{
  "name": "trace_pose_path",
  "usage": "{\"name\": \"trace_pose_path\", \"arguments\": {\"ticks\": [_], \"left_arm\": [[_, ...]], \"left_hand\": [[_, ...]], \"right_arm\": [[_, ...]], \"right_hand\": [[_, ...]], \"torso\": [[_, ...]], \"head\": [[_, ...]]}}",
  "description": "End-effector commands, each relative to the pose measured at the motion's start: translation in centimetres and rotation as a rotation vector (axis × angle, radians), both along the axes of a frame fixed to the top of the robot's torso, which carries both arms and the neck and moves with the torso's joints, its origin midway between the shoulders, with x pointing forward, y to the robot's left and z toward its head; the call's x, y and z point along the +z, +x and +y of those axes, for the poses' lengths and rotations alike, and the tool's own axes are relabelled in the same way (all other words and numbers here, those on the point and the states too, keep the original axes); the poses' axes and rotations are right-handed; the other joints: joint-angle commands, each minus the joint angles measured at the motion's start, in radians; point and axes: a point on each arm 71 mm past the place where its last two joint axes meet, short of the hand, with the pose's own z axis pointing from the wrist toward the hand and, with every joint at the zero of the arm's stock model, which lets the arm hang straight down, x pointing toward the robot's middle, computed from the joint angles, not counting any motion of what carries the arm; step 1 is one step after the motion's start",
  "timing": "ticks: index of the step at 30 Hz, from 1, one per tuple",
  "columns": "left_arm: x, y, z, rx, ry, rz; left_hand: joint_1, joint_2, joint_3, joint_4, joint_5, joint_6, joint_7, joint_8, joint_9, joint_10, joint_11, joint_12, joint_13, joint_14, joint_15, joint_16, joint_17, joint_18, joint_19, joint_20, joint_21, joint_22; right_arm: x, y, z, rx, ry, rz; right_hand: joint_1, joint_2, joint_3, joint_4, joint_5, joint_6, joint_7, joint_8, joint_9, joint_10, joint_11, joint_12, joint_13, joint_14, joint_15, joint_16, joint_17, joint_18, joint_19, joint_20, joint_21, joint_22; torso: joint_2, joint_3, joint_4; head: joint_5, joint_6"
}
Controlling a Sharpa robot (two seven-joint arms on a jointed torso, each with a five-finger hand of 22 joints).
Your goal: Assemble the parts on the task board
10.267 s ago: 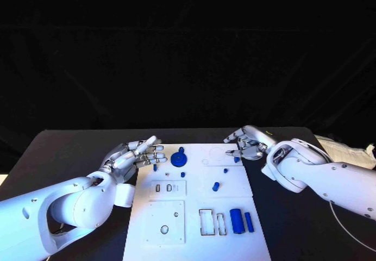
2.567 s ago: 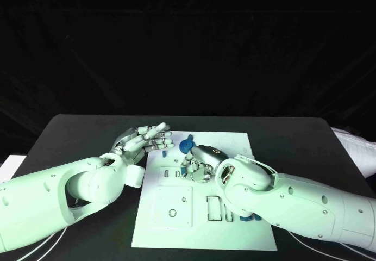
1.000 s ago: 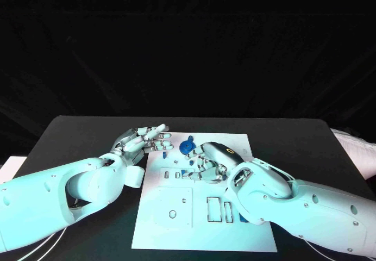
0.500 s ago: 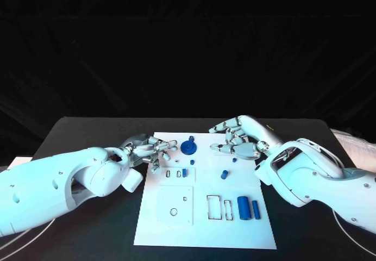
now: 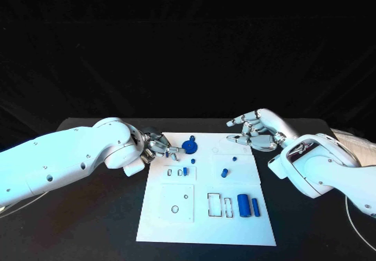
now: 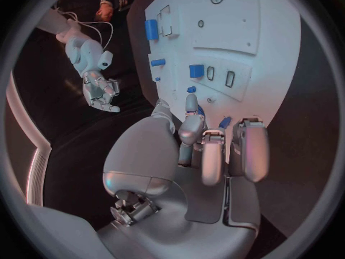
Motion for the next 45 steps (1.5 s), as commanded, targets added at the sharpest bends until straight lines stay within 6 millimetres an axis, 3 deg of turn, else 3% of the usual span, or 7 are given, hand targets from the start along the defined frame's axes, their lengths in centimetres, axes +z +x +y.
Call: {"name": "trace_pose_path", "arguments": {"ticks": [1,4,7,8,10,17,45], "left_arm": [[-0.3,0.2,-0.4,-0.052,0.189,-0.002],[-0.3,0.4,-1.2,-0.081,0.222,-0.006],[-0.6,0.5,-2.1,-0.108,0.254,-0.01],[-0.7,0.6,-2.5,-0.122,0.268,-0.012],[-0.8,0.6,-3.0,-0.138,0.282,-0.012],[-1.3,0.6,-4.3,-0.18,0.312,0.002],[-1.8,0.8,-5.7,-0.242,0.361,0.031]], "left_hand": [[-0.005,0.018,-0.017,0.0,0.0,-0.014,-0.005,0.036,0.038,0.012,-0.001,0.022,0.026,0.104,-0.01,0.003,0.263,-0.022,0.012,-0.001,0.016,0.029],[-0.015,0.028,-0.037,0.002,-0.001,-0.032,-0.008,0.067,0.075,0.016,-0.003,0.032,0.04,0.104,-0.012,0.003,0.263,-0.024,0.016,-0.004,0.024,0.044],[-0.027,0.035,-0.056,0.002,-0.002,-0.046,-0.01,0.09,0.104,0.023,-0.005,0.045,0.056,0.104,-0.014,0.003,0.263,-0.027,0.022,-0.006,0.033,0.062],[-0.031,0.039,-0.062,0.002,-0.003,-0.05,-0.011,0.099,0.114,0.024,-0.006,0.048,0.059,0.104,-0.014,0.003,0.263,-0.028,0.024,-0.007,0.036,0.067],[-0.032,0.042,-0.07,0.002,-0.003,-0.057,-0.013,0.109,0.127,0.026,-0.007,0.051,0.063,0.104,-0.015,0.003,0.263,-0.029,0.026,-0.008,0.04,0.074],[-0.039,0.052,-0.094,0.002,-0.003,-0.071,-0.017,0.14,0.167,0.033,-0.011,0.064,0.079,0.104,-0.019,0.003,0.263,-0.032,0.032,-0.011,0.049,0.092],[-0.006,0.069,-0.113,-0.007,-0.003,-0.094,-0.022,0.178,0.222,0.039,-0.016,0.074,0.092,0.104,-0.023,0.003,0.263,-0.035,0.038,-0.015,0.057,0.109]], "right_arm": [[-0.1,0.4,-0.4,-0.012,0.061,0.032],[-0.4,0.8,-0.9,-0.051,0.116,0.066],[-0.6,1.3,-1.6,-0.091,0.166,0.091],[-0.7,1.5,-2.0,-0.11,0.185,0.099],[-0.8,1.7,-2.4,-0.129,0.206,0.107],[-1.0,2.2,-3.2,-0.163,0.25,0.124],[-1.5,2.4,-2.8,-0.159,0.273,0.149]], "right_hand": [[-0.006,0.003,0.009,0.0,0.006,0.009,0.002,0.007,-0.002,-0.037,-0.002,-0.077,-0.066,0.012,-0.003,-0.048,-0.055,0.028,-0.041,0.0,-0.037,-0.059],[-0.009,-0.001,0.019,0.005,0.002,0.012,0.002,0.009,-0.003,-0.084,-0.001,-0.185,-0.16,-0.037,-0.003,-0.188,-0.205,0.058,-0.141,0.0,-0.138,-0.213],[-0.026,-0.022,0.019,0.023,0.01,0.01,0.002,0.01,-0.006,-0.074,-0.002,-0.277,-0.257,-0.101,0.0,-0.459,-0.452,0.101,-0.275,0.005,-0.338,-0.466],[-0.036,-0.017,0.021,0.033,0.012,0.012,0.004,0.011,-0.006,-0.076,0.002,-0.301,-0.283,-0.104,0.002,-0.533,-0.515,0.112,-0.3,0.005,-0.396,-0.539],[-0.039,-0.02,0.02,0.037,0.015,0.01,0.005,0.011,-0.006,-0.073,0.003,-0.319,-0.307,-0.104,0.004,-0.596,-0.561,0.116,-0.304,0.005,-0.437,-0.581],[-0.055,-0.026,0.011,0.045,0.041,0.006,0.007,0.01,-0.007,-0.065,0.007,-0.335,-0.338,-0.087,0.005,-0.646,-0.579,0.115,-0.284,0.006,-0.475,-0.609],[-0.056,-0.022,0.002,0.047,0.069,0.0,0.008,0.008,-0.007,-0.065,0.008,-0.341,-0.356,-0.077,0.006,-0.674,-0.581,0.115,-0.271,0.007,-0.499,-0.626]], "torso": [[-0.002,0.0013,-0.0024],[-0.003,0.0013,-0.002],[-0.001,0.0002,-0.0013],[-0.001,0.0001,0.0004],[0.001,0.0004,0.0012],[0.004,-0.0008,-0.0044],[0.003,-0.0017,-0.0018]], "head": [[0.0,-0.004],[-0.001,-0.006],[0.0,-0.005],[-0.001,-0.006],[0.0,-0.007],[0.002,-0.009],[0.006,-0.026]]}}
